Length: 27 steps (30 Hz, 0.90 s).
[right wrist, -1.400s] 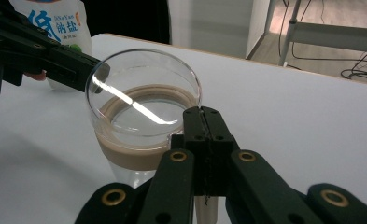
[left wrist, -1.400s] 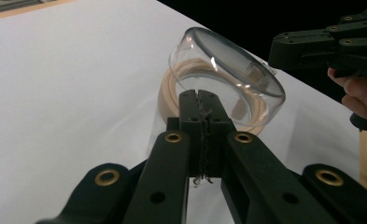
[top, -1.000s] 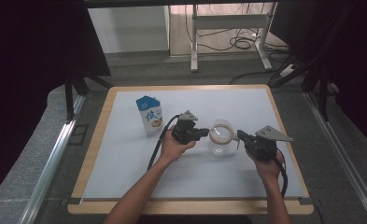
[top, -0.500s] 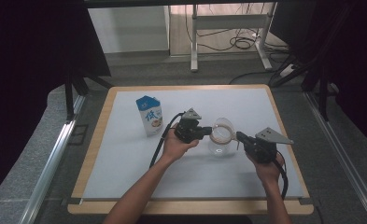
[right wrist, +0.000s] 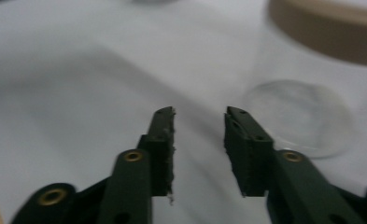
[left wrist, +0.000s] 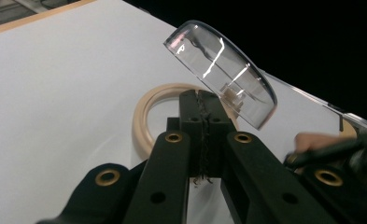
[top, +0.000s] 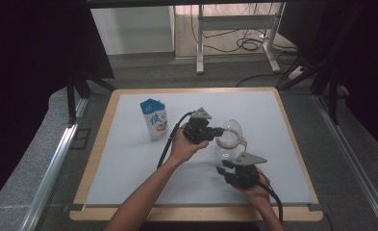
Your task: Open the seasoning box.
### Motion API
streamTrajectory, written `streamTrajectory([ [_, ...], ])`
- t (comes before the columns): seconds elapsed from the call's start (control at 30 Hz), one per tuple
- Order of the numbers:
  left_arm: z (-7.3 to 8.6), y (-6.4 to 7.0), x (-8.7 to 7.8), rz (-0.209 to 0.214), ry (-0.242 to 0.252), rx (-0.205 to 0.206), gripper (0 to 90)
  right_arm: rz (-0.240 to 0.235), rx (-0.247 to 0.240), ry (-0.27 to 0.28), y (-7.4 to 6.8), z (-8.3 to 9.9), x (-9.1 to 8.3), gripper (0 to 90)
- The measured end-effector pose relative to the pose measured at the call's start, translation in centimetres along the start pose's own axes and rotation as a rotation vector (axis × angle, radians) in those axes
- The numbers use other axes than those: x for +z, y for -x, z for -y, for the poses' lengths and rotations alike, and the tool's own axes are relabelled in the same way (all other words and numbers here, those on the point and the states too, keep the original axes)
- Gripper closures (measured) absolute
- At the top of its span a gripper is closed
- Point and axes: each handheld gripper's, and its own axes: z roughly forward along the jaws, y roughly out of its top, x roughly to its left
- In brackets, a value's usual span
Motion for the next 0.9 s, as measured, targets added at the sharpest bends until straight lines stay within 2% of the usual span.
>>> streamTrajectory([
  [0.07, -0.6, 0.5, 0.3, 0.006, -0.009, 0.022, 89.7, -0.015, -0.006, -0.005, -0.4, 0.0, 0.4, 55.0],
  [0.13, -1.4, 1.6, 0.9, 0.017, -0.019, 0.052, 89.7, -0.007, -0.019, -0.003, -0.8, -0.2, 0.6, 52.1],
  [0.43, -3.0, 3.5, 2.4, 0.037, -0.044, 0.114, 89.5, -0.007, -0.036, 0.008, -0.6, 0.0, 0.3, 50.8],
  [0.53, -3.0, 3.4, 2.5, 0.048, -0.042, 0.106, 89.5, -0.004, -0.037, 0.006, -0.5, 0.1, 0.3, 50.7],
  [0.57, -2.9, 3.4, 2.6, 0.064, -0.044, 0.096, 89.5, -0.003, -0.029, 0.002, -0.4, 0.3, 0.3, 50.7],
  [0.73, -2.6, 3.3, 2.5, 0.054, -0.042, 0.097, 89.5, 0.007, -0.022, 0.004, -0.2, 0.3, 0.1, 50.6],
  [0.87, -1.9, 2.6, 1.3, 0.038, -0.023, 0.084, 89.5, 0.010, -0.011, 0.007, -0.1, 0.2, 0.2, 48.4],
  [0.9, -1.4, 2.1, 0.6, 0.028, -0.015, 0.074, 89.6, 0.005, -0.009, 0.006, 0.0, 0.2, 0.3, 48.0],
])
